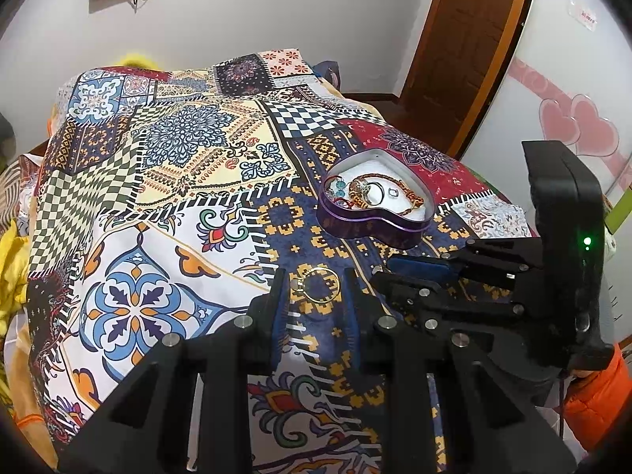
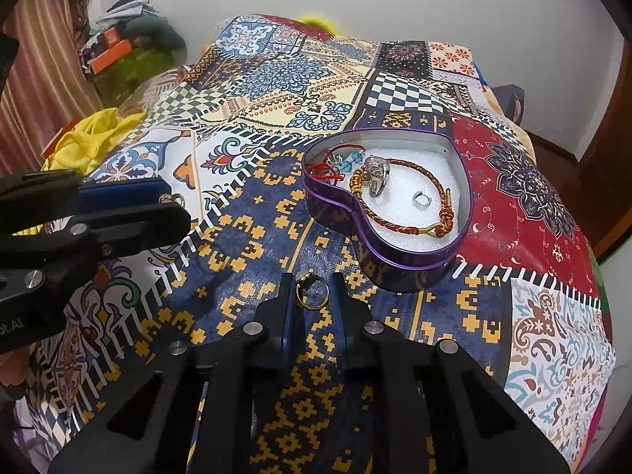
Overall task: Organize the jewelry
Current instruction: 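Lower the right tool onto the gold ring and close it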
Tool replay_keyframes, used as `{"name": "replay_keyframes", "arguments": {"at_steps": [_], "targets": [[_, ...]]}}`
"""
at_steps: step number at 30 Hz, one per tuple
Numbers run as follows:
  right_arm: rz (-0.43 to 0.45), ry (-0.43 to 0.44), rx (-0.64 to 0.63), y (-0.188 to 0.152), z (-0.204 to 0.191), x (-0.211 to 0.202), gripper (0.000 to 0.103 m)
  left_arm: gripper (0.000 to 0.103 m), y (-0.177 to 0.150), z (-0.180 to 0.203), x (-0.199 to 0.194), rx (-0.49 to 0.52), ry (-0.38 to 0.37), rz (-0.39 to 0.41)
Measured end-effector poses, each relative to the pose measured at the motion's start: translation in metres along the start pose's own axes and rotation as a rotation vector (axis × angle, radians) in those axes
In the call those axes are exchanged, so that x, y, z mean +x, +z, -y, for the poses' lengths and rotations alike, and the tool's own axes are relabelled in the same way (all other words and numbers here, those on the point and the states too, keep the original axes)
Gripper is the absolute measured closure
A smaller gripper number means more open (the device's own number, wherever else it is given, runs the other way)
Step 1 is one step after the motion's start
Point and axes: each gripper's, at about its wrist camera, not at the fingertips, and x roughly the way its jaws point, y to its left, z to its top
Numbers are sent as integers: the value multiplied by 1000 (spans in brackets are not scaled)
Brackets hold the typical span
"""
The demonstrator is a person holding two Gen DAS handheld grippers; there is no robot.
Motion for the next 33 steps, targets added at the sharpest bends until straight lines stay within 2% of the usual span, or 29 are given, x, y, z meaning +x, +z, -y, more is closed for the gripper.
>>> {"name": "replay_keyframes", "arguments": {"at_steps": [5,7,20,23,25,27,28,33], "targets": [[4,-1,2,1,-1,-4,89,78,1,3,-5,5,3,7],[8,9,13,1,0,-6,97,78,2,4,-6,9,6,10],[95,-7,71,6,20,-39,98,78,10,12,-11,10,3,36],[101,32,61,6,20,-43,97,78,10,12,-11,8,4,39],[76,40,53,6,16,-39,95,78,10,11,-10,7,6,38],[20,38,35,6,11,-26,76,78,9,9,-9,4,7,35],[6,32,35,5,11,-21,72,78,8,9,-9,3,7,33],[-3,-11,10,2,5,-5,71,78,5,3,-8,1,9,28]]}}
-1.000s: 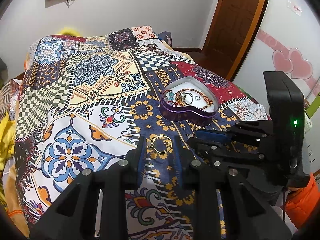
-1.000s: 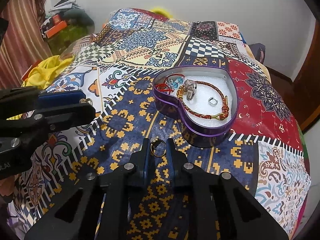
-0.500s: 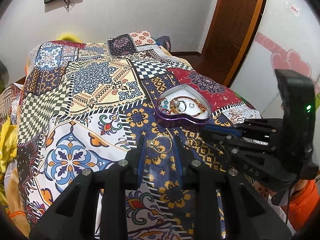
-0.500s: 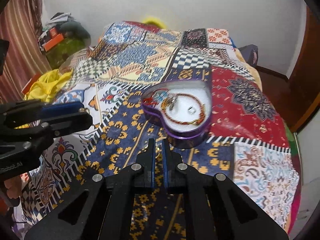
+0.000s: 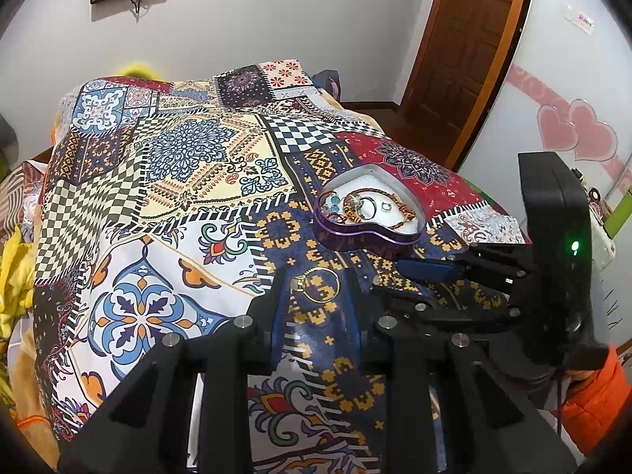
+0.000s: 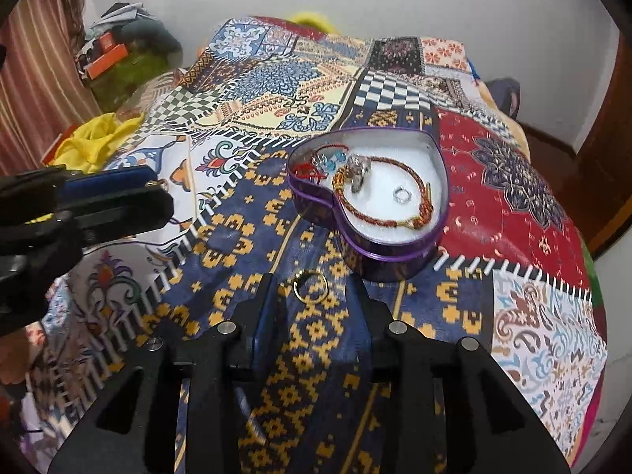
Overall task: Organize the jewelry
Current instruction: 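Lower the right tool onto the gold ring and close it, then carry the gold ring with the right tool into the heart tin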
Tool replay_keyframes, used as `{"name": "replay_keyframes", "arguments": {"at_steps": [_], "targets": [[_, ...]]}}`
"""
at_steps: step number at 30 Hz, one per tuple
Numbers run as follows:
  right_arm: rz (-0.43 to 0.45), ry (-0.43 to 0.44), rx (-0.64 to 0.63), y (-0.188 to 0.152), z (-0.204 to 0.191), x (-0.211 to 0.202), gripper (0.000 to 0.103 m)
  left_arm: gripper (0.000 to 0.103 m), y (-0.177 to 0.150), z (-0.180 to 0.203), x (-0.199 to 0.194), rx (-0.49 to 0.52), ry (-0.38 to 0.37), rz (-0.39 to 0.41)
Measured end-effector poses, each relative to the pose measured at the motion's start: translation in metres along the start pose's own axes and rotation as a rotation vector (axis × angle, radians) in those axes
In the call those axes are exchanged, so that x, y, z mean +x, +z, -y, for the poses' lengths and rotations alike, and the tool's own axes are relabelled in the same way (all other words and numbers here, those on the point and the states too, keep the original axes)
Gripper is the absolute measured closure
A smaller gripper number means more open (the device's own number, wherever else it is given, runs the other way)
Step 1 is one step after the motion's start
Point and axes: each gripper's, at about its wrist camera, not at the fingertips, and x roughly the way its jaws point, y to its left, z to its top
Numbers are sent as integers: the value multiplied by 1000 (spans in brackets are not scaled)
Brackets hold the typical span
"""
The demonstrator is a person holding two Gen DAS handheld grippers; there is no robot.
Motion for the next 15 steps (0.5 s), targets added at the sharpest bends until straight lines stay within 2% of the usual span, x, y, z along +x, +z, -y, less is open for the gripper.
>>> {"name": "replay_keyframes", "arguments": {"at_steps": [4,6,8,9,15], "targets": [[5,-35,-49,2,-7,6,73,78,-1,-5,2,-10,0,-2],[4,-35,-50,3,-5,7,87,78,0,-6,2,-18,-2,0],[5,-19,-33,4,-1,6,88,78,-1,-7,2,-24,-4,1],[7,-14,-25,4,1,5,94,78,-1,-7,2,-25,-6,2],[17,-18,-1,1,2,-1,95,78,-1,-4,1,-17,-5,4]]}}
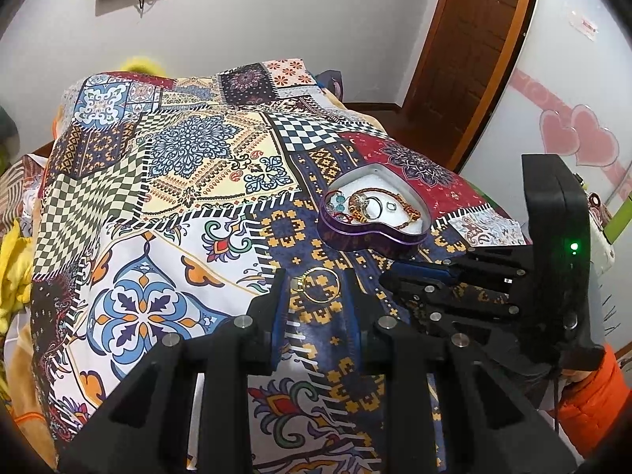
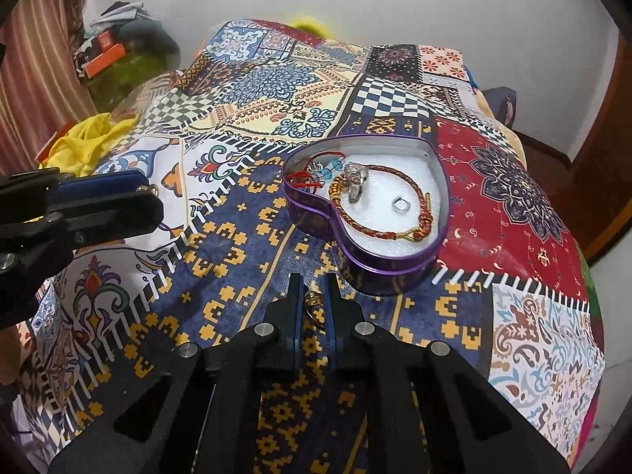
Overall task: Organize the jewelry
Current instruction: 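Carry the gold ring with the right tool into the heart tin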
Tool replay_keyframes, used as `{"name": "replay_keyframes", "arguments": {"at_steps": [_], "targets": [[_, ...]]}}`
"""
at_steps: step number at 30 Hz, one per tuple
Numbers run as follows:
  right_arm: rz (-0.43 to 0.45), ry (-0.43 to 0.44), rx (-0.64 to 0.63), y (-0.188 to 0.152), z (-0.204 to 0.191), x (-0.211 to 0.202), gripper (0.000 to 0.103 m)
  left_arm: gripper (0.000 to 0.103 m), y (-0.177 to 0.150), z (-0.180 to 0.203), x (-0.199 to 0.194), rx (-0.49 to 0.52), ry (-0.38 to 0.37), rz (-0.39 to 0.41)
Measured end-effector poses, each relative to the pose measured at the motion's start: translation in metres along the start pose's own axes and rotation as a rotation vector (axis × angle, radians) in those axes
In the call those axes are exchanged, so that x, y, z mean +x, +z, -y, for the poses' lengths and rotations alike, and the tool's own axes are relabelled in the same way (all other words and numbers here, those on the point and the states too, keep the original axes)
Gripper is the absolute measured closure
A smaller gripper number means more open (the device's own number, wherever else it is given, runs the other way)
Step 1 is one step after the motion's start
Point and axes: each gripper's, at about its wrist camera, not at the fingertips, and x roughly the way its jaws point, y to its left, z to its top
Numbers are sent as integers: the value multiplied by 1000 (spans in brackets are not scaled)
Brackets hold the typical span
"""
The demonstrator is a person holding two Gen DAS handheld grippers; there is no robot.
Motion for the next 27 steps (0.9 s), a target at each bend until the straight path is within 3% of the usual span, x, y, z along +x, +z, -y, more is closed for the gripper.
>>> {"name": "replay_keyframes", "arguments": {"at_steps": [10,18,27], "targets": [[55,3,51,-2,16,-27,95,78,4,6,-3,7,2,10],[156,1,87,15,31,-57,95,78,20,13,0,19,-5,34],[217,12,104,37,43,-61,95,78,40,21,14,30,-26,45]]}}
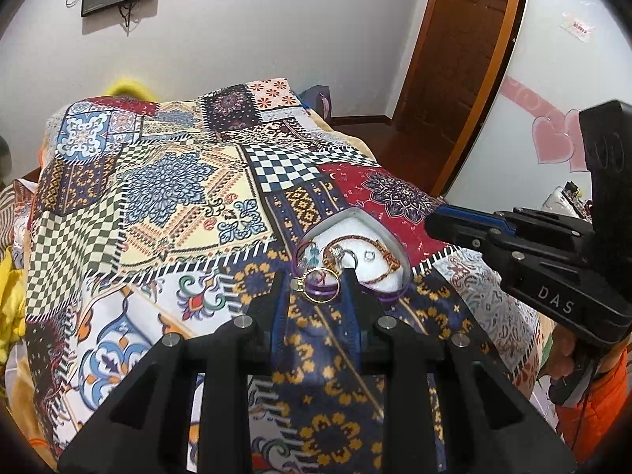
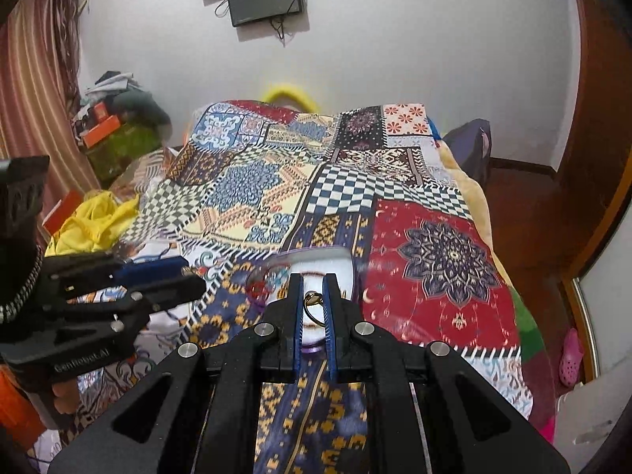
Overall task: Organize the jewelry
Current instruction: 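Carry the gold ring with the right tool into the heart tin, then open the right tool in the tin and lift it away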
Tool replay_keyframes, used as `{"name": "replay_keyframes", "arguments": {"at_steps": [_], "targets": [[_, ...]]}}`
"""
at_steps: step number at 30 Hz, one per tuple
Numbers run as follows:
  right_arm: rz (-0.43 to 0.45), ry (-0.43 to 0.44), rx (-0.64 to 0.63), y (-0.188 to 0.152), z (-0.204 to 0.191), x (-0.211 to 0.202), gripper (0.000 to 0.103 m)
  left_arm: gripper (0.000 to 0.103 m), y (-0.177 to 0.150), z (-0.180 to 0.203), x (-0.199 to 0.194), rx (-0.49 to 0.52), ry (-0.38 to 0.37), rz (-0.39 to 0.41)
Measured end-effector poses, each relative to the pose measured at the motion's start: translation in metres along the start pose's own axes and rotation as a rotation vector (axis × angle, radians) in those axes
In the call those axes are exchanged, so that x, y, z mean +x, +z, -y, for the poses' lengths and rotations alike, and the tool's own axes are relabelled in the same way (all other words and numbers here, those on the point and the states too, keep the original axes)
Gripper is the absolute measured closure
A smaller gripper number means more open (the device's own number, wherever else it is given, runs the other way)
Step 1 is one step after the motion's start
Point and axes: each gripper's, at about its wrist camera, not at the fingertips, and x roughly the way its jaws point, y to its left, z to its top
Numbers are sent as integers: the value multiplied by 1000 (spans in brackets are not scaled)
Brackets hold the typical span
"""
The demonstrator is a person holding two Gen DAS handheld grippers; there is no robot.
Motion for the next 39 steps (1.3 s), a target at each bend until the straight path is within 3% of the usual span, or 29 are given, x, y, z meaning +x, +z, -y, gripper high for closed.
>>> {"name": "replay_keyframes", "arguments": {"at_steps": [15,30,35,39], "targets": [[-79,56,25,10,10,45,95,78,8,6,53,29,-34,-74],[-135,52,4,7,11,61,94,78,8,3,61,20,-48,-80],[-129,35,18,9,13,55,80,77,8,3,56,14,-46,-74],[-106,16,19,11,13,41,80,77,8,2,44,4,-31,-60]]}}
